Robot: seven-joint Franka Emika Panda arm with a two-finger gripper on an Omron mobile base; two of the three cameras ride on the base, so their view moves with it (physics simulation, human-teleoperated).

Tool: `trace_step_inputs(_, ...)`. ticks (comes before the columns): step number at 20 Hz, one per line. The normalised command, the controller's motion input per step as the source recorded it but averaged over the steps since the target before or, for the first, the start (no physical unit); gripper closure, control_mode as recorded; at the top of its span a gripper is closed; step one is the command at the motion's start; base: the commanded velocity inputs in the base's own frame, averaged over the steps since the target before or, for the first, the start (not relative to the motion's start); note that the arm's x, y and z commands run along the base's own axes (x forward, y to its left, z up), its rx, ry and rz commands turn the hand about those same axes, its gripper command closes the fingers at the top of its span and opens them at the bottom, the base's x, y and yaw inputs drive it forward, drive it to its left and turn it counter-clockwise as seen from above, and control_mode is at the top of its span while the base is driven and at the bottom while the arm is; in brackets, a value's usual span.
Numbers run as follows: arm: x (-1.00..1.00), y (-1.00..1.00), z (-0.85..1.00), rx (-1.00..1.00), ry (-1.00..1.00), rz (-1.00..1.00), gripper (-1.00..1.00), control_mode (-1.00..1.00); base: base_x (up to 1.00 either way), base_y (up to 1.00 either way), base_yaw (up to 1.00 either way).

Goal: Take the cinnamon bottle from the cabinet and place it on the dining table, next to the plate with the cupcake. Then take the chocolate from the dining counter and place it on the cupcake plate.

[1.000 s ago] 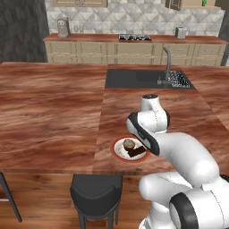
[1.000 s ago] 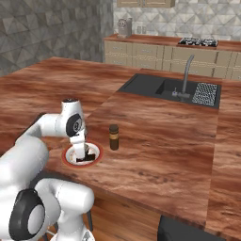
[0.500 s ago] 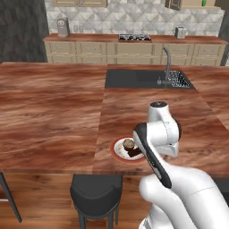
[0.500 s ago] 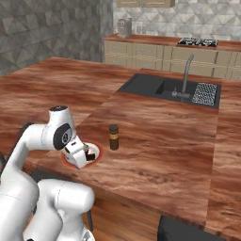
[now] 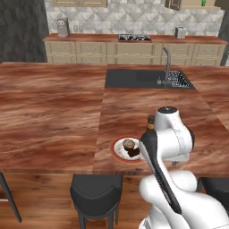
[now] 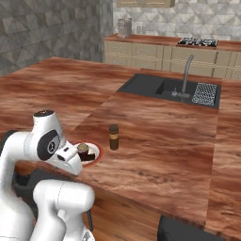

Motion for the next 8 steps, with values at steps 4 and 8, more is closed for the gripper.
trace_step_inputs(4, -0.78, 0.04, 0.00, -0.07, -0.23, 0.24, -1.00, -1.00, 0.00, 0.00, 0.00)
trace_step_inputs(8, -0.77, 0.02, 0.00, -0.14, -0.38, 0.18, -1.00, -1.00, 0.00, 0.00, 0.00)
